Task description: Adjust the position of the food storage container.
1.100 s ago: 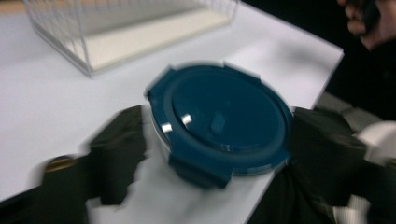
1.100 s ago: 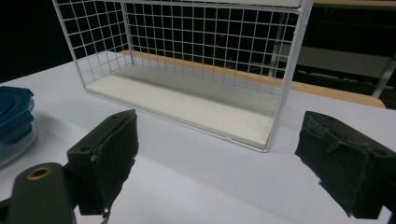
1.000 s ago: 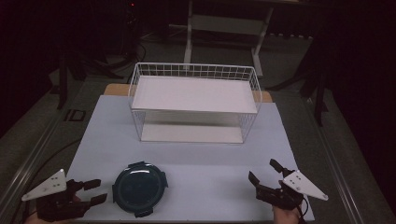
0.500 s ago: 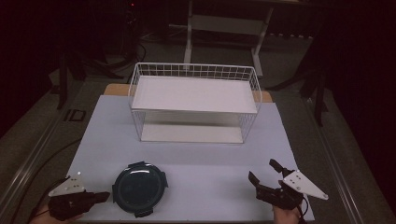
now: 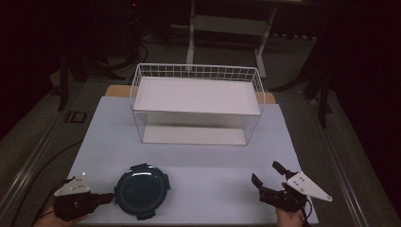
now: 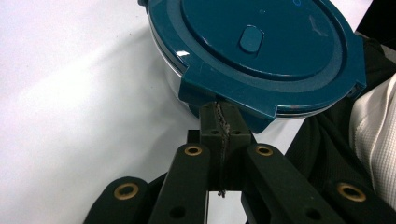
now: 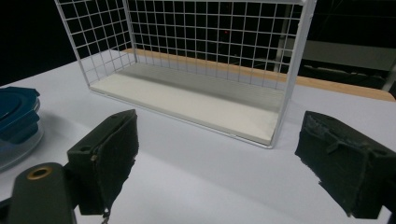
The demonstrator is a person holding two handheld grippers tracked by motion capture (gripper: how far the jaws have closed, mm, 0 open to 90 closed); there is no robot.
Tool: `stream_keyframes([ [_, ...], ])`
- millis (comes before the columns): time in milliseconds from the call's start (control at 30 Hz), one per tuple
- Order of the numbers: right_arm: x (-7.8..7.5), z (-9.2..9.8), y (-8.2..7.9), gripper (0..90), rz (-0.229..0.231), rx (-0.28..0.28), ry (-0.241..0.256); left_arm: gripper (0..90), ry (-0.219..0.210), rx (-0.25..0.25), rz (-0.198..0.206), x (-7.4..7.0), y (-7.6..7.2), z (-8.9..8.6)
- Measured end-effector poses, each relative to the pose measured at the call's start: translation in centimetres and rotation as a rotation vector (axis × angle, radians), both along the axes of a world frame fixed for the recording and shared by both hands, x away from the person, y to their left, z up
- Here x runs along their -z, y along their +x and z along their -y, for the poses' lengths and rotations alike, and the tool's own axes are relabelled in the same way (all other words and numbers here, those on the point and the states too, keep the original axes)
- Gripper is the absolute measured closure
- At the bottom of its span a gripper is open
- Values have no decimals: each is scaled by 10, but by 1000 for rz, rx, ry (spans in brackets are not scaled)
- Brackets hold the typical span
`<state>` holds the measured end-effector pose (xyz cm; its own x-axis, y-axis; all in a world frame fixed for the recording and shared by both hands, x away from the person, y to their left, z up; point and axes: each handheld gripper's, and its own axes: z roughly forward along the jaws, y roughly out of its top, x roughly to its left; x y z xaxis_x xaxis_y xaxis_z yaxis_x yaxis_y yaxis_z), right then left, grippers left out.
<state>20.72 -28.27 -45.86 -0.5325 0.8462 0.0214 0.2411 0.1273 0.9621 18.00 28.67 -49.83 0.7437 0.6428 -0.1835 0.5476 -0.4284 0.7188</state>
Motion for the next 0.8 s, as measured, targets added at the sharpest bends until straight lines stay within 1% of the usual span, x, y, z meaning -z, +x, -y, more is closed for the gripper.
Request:
stream_keyframes([
  [133,0,-1,0,125,3,1,-4,897,5,26,-7,-1,5,11],
  [200,0,0,0,125,1,-1,-1,897,15,41,-2,-2,8,17],
  [300,0,0,0,125,0,-2,0,897,24,48,0,-3,13,25],
  [433,0,0,0,125,1,-4,0,897,20,52,3,-2,19,32],
  [600,0,1,0,125,-1,-6,0,897,13,55,7,-2,23,38],
  [700,0,1,0,125,-2,-7,1,896,30,50,21,-2,22,41],
  [800,0,1,0,125,0,-4,2,896,37,48,24,-1,21,40],
])
